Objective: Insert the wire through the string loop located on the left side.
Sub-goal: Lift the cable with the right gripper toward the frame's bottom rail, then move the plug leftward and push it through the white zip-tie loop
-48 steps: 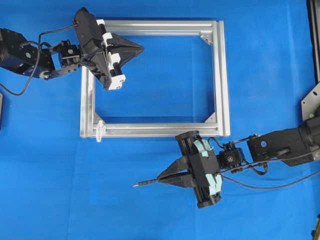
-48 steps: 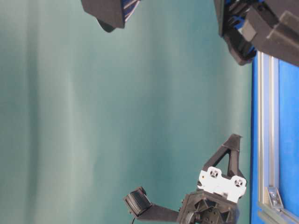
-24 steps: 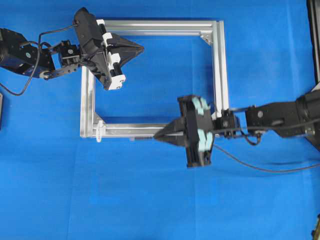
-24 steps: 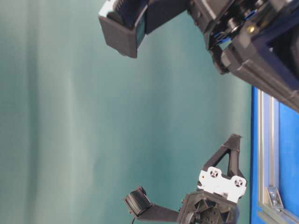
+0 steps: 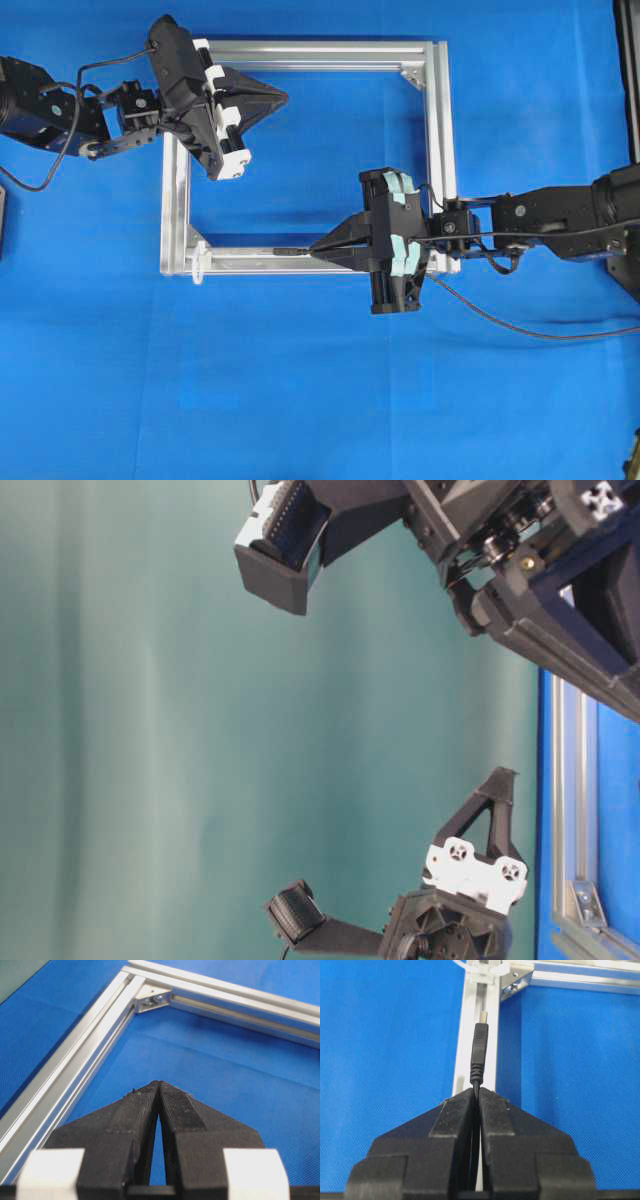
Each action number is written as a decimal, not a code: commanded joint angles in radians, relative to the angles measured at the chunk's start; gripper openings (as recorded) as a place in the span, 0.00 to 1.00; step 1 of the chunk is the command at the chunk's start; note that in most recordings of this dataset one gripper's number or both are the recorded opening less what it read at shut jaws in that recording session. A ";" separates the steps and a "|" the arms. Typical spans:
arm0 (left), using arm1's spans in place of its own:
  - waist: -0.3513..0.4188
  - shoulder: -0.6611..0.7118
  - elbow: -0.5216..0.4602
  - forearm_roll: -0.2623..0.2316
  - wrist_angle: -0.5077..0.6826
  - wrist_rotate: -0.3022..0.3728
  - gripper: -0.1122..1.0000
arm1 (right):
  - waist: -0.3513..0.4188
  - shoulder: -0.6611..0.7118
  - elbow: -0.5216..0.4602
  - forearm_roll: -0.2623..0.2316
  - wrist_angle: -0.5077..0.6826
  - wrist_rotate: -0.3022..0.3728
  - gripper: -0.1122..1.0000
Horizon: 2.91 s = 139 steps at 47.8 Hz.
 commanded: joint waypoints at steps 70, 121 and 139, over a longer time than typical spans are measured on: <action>0.002 -0.029 -0.014 0.002 -0.005 -0.002 0.10 | -0.005 0.152 -0.268 -0.003 0.081 0.003 0.11; 0.000 -0.031 -0.012 0.003 -0.005 -0.002 0.10 | -0.005 0.152 -0.265 -0.003 0.081 0.003 0.10; 0.000 -0.031 -0.011 0.002 -0.005 -0.002 0.10 | -0.005 0.152 -0.265 -0.003 0.081 0.003 0.11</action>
